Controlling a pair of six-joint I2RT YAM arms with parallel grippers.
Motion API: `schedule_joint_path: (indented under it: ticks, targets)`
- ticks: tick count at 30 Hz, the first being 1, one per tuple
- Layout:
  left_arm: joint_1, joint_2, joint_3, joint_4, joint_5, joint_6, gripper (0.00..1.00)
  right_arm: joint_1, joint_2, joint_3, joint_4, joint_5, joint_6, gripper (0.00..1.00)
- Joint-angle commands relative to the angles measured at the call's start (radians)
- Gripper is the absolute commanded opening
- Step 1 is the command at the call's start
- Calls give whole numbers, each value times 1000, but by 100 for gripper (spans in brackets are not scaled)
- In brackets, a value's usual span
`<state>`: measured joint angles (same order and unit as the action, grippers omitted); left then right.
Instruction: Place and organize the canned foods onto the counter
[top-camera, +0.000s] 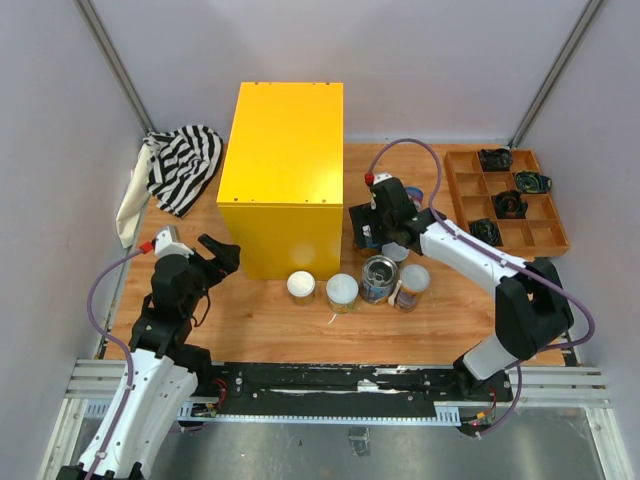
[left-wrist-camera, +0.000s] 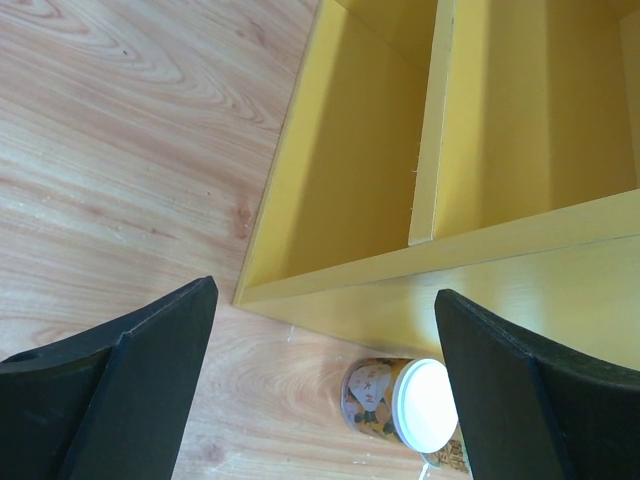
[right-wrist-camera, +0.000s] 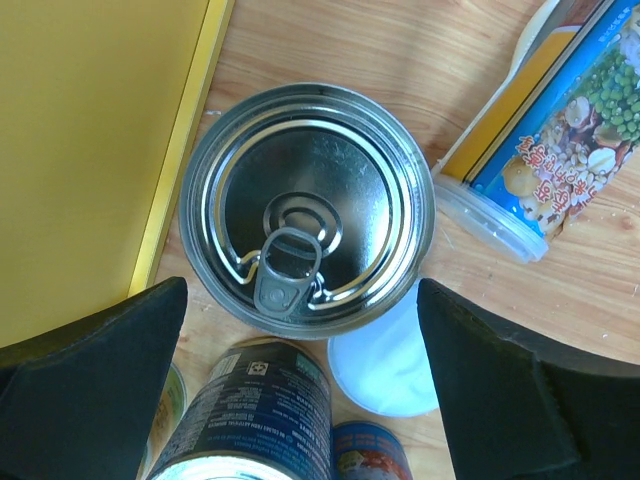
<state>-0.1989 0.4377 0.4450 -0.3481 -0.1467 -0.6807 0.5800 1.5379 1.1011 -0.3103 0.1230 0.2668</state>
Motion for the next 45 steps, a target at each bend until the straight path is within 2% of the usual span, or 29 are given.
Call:
schedule_joint_path:
  ticks: [1,15,21,24,31,36,40,45]
  targets:
    - [-4,7,1,8,28,17,95,17,34,41,26,15,-17,98]
    - [-5,22,-10,30,49,36,95,13,128,66,133,44,-33,98]
    - [-5,27,-9,37,52,43,95,4,130,26,227,18,-57,98]
    - [-5,26,-9,35,50,43,95,-4,133,12,260,-8,-73,87]
    - [-5,18,-9,35,51,43,95,-15,107,-29,310,-74,-109,50]
    - [-5,14,-8,37,55,44,95,-18,67,-52,314,-78,-122,28]
    - [-5,6,-11,37,60,43,95,-26,24,-71,311,-72,-111,14]
    - [-5,-9,-6,33,62,42,95,-34,-8,-40,256,-66,-103,8]
